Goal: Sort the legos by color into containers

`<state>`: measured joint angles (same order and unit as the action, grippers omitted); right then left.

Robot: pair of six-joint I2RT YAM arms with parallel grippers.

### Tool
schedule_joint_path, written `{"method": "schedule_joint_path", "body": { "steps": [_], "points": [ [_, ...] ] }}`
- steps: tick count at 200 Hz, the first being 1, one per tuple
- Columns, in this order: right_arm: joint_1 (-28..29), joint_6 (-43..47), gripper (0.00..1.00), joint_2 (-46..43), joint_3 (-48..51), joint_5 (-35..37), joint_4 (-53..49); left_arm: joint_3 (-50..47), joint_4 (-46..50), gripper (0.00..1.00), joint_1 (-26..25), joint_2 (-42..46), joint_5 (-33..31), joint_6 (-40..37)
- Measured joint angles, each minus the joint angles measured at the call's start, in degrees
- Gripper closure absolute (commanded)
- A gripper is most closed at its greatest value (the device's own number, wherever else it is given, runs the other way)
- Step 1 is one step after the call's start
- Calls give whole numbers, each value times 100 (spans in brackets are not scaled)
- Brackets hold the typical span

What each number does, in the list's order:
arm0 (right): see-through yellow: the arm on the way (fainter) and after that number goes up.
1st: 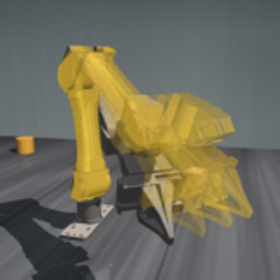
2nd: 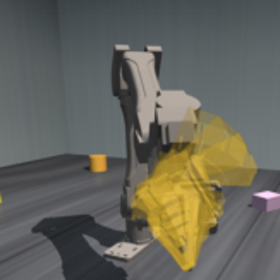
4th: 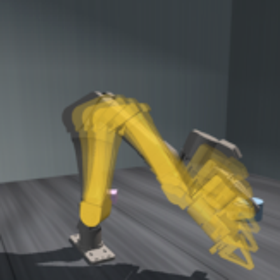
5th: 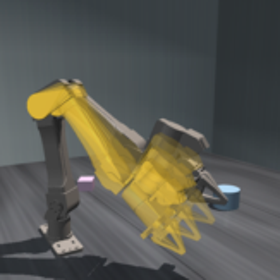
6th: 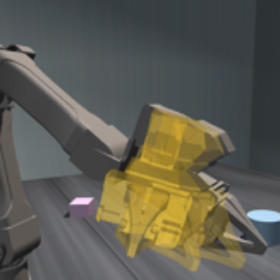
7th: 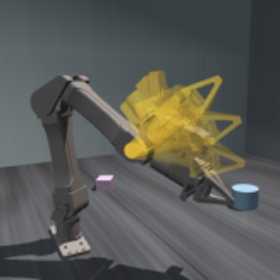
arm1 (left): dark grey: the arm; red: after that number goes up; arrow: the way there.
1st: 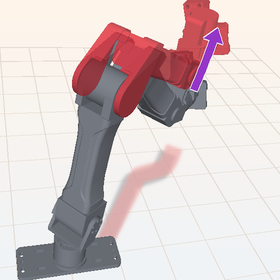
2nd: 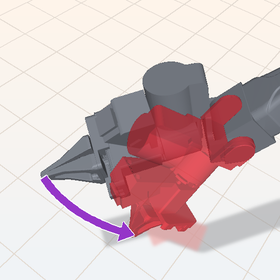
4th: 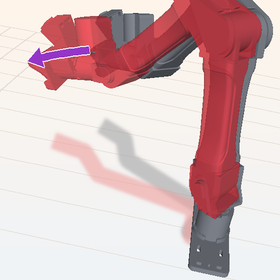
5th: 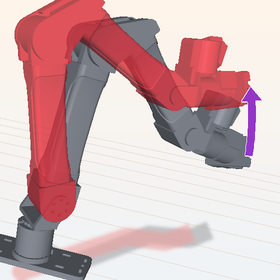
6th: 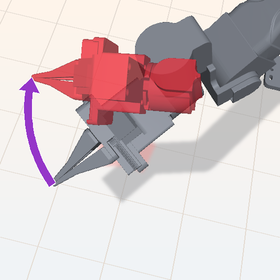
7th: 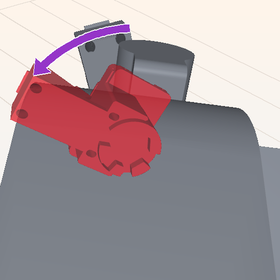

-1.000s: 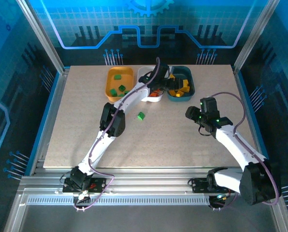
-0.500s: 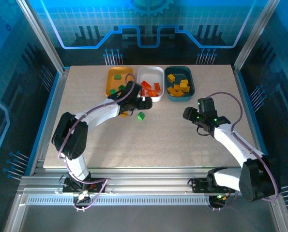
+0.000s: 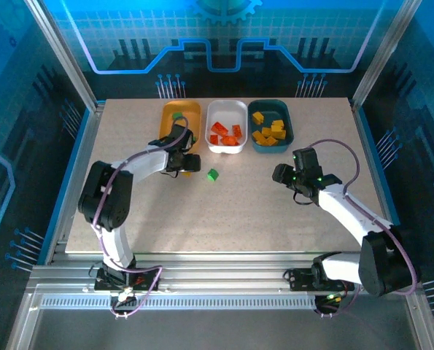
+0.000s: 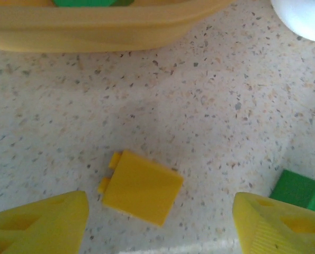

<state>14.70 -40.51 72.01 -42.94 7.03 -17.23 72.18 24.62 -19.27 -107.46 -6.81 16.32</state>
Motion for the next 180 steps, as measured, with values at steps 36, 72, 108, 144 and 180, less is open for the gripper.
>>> {"method": "schedule_joint_path", "body": {
  "steps": [36,72,108,144,180],
  "points": [
    [0,0,33,2,-2,0,0,107,258,28,0,-369,-13,-90],
    [2,0,33,2,-2,0,0,94,291,35,0,-404,-46,-168],
    [4,0,33,0,-2,0,0,114,184,38,4,-518,-74,-192],
    [4,9,33,-4,-2,66,-7,376,201,45,11,-686,-66,-234],
    [26,44,33,-81,-2,153,-13,428,170,51,15,-723,-17,-295]
  ]
}}
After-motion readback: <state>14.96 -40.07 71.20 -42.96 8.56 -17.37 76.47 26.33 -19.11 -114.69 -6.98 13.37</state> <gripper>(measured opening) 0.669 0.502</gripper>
